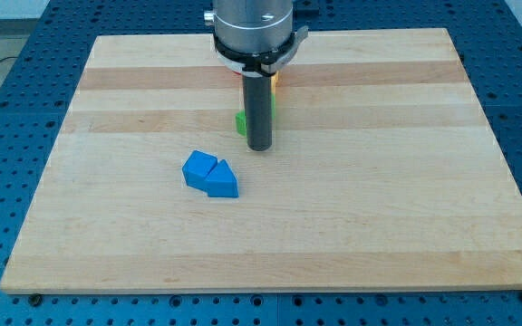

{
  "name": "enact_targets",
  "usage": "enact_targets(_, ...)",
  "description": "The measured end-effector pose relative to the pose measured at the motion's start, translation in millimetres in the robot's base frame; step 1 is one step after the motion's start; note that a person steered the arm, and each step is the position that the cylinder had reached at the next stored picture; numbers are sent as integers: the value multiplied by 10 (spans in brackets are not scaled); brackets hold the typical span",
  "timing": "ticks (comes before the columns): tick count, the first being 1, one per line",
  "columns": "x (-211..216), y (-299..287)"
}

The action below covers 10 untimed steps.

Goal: Move the red star to the top left of the red circle

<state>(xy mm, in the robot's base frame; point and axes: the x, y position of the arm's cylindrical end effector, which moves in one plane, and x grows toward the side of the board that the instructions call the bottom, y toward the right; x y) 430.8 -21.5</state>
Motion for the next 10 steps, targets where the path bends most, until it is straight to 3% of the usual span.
enact_targets(2,8,-57)
enact_targets(4,108,1090)
enact_targets(5,-400,1625)
enact_targets(7,-1491,1708)
enact_targets(8,-1723,1565)
enact_targets(10,-1750,954)
